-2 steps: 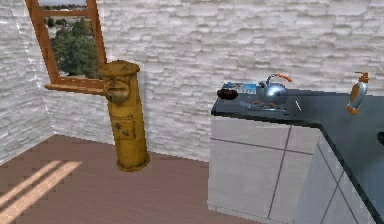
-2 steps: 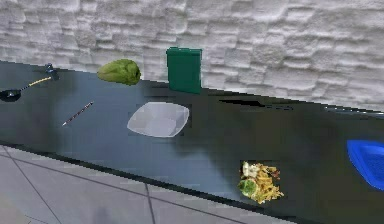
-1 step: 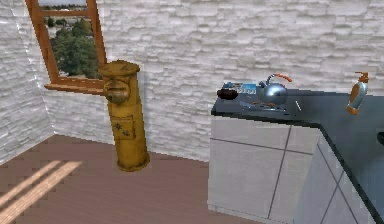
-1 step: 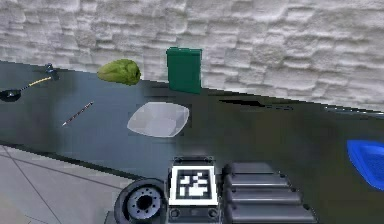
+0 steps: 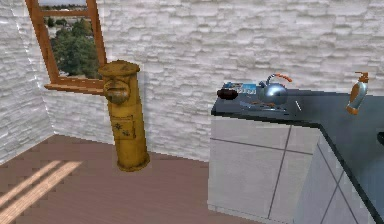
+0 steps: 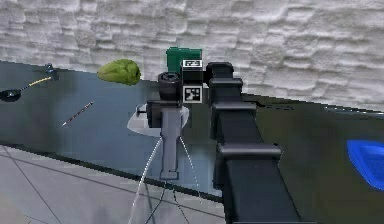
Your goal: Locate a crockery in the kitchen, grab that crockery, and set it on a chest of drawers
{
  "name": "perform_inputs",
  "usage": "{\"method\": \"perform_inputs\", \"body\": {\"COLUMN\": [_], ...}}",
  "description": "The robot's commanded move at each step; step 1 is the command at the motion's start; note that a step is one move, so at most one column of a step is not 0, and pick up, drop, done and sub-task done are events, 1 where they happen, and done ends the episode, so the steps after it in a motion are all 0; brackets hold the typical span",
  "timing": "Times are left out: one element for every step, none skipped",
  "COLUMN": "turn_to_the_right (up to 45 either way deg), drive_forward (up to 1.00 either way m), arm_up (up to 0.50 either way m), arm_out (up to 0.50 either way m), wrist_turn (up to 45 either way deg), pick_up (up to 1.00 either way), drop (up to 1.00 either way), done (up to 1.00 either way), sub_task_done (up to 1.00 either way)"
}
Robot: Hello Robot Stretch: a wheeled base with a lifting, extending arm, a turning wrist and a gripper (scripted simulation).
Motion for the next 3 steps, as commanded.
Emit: {"method": "perform_inputs", "body": {"turn_to_the_right": [0.0, 0.0, 0.0], "drive_forward": [0.00, 0.00, 0.00], "arm_up": [0.00, 0.00, 0.00], "arm_out": [0.00, 0.00, 0.00], "wrist_turn": [45.0, 45.0, 45.0], "pick_up": [0.00, 0.00, 0.00], "drop": [0.00, 0.00, 0.00], "done": [0.00, 0.00, 0.00], "sub_task_done": [0.00, 0.00, 0.00]}}
